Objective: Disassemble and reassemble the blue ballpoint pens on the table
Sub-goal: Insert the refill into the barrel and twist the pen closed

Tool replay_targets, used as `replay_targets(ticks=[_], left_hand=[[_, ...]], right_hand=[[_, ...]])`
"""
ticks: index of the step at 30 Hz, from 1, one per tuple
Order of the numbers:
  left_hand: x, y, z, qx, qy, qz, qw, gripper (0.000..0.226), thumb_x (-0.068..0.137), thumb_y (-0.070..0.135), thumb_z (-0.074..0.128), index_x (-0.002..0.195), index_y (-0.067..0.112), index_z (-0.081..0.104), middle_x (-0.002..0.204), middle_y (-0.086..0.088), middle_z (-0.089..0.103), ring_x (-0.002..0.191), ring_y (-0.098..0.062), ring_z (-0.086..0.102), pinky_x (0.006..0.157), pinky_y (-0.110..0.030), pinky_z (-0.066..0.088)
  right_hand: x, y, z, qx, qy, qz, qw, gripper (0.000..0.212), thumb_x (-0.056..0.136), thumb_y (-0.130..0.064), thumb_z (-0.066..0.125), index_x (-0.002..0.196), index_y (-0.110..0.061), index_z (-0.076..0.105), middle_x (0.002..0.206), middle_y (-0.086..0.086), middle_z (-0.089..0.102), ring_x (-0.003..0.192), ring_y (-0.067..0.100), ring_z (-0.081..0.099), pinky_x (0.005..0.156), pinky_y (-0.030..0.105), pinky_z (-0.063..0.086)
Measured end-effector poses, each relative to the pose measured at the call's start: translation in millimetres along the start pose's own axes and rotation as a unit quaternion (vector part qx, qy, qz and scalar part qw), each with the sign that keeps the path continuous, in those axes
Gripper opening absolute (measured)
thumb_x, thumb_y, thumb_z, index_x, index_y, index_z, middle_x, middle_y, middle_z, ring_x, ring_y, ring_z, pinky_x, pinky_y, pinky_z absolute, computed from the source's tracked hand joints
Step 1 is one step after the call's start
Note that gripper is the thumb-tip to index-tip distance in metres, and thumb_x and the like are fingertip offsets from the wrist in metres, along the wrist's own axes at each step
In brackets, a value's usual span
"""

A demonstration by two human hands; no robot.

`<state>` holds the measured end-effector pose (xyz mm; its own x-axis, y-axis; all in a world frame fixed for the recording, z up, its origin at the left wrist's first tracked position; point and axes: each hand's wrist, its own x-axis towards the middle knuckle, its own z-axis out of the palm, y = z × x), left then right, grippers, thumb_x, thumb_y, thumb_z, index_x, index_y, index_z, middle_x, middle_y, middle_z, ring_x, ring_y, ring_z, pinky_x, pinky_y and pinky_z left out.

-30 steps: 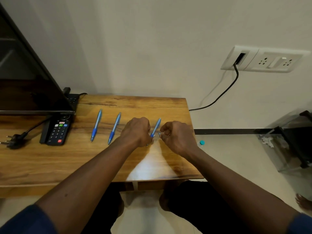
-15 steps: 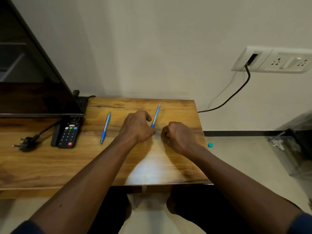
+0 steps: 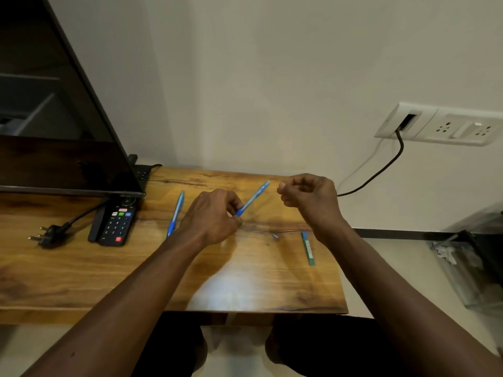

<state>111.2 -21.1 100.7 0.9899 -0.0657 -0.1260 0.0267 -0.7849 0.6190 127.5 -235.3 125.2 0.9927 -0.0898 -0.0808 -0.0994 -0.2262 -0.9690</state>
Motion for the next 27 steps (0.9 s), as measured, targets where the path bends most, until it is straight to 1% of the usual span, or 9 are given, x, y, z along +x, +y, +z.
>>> replay_targets(ticks=[2,5,7,10,13,15,19,22,27], left_hand=[[0,2,-4,0.009,0.004,0.017,1.0,0.024,0.085,0.015,0.077,0.106,0.028,0.075,0.097,0.012,0.073,0.086,-0.007,0.066,0.064,-0.021,0.044],[0,7,-8,0.03,0.015,0.032,0.999,0.025,0.086,0.015,0.076,0.107,0.029,0.075,0.092,0.015,0.07,0.088,-0.008,0.068,0.066,-0.022,0.045],[0,9,-8,0.043,0.014,0.041,0.998,0.026,0.087,0.016,0.076,0.109,0.03,0.074,0.092,0.016,0.069,0.089,-0.009,0.068,0.069,-0.025,0.047],[2,11,-6,0.046,0.012,0.043,0.998,0.027,0.089,0.017,0.076,0.113,0.028,0.074,0.096,0.014,0.071,0.089,-0.008,0.067,0.071,-0.026,0.05],[4,9,-4,0.045,0.012,0.046,0.998,0.028,0.09,0.016,0.075,0.116,0.027,0.073,0.099,0.011,0.073,0.09,-0.008,0.067,0.072,-0.025,0.051],[6,9,-4,0.04,0.009,0.052,0.998,0.028,0.09,0.015,0.075,0.115,0.027,0.073,0.098,0.01,0.073,0.09,-0.008,0.067,0.073,-0.026,0.052],[7,8,-3,0.036,0.012,0.058,0.998,0.027,0.091,0.013,0.073,0.114,0.029,0.073,0.096,0.012,0.073,0.091,-0.007,0.068,0.078,-0.029,0.057],[6,10,-2,0.059,0.018,0.066,0.996,0.028,0.094,0.013,0.071,0.118,0.028,0.072,0.102,0.01,0.075,0.094,-0.009,0.068,0.081,-0.031,0.057],[8,11,-4,0.107,0.03,0.078,0.991,0.031,0.097,0.011,0.066,0.123,0.028,0.07,0.109,0.006,0.075,0.098,-0.014,0.068,0.085,-0.04,0.06]], right_hand=[[0,-5,-4,0.05,-0.002,0.004,0.999,0.005,0.089,-0.006,0.075,0.093,-0.008,0.078,0.088,0.015,0.076,0.075,0.016,0.068,0.075,0.029,0.06],[3,-4,-3,0.047,-0.01,0.003,0.999,0.012,0.091,-0.004,0.073,0.099,-0.01,0.079,0.09,0.014,0.077,0.077,0.013,0.068,0.077,0.026,0.06],[4,-3,-4,0.043,-0.023,0.004,0.999,0.015,0.093,-0.002,0.07,0.101,-0.01,0.079,0.092,0.011,0.078,0.081,0.015,0.07,0.08,0.028,0.061],[4,-5,-6,0.074,-0.048,0.013,0.996,0.017,0.095,0.004,0.065,0.104,-0.004,0.078,0.096,0.016,0.077,0.088,0.024,0.076,0.083,0.031,0.062],[2,-6,-7,0.087,-0.065,0.015,0.994,0.018,0.094,0.007,0.064,0.106,0.001,0.076,0.102,0.019,0.075,0.09,0.026,0.077,0.085,0.033,0.062],[2,-6,-8,0.093,-0.064,0.014,0.993,0.018,0.093,0.007,0.065,0.107,0.0,0.075,0.103,0.02,0.074,0.09,0.026,0.077,0.084,0.032,0.062],[2,-10,-10,0.126,-0.051,0.031,0.99,0.019,0.09,0.008,0.069,0.108,0.003,0.072,0.1,0.025,0.073,0.089,0.029,0.077,0.078,0.03,0.062],[1,-10,-11,0.134,-0.061,0.039,0.988,0.017,0.09,0.007,0.069,0.106,0.005,0.072,0.099,0.026,0.074,0.089,0.031,0.077,0.076,0.029,0.062],[1,-10,-13,0.114,-0.074,0.036,0.99,0.016,0.09,0.004,0.07,0.107,0.004,0.071,0.097,0.024,0.075,0.088,0.031,0.077,0.076,0.03,0.063]])
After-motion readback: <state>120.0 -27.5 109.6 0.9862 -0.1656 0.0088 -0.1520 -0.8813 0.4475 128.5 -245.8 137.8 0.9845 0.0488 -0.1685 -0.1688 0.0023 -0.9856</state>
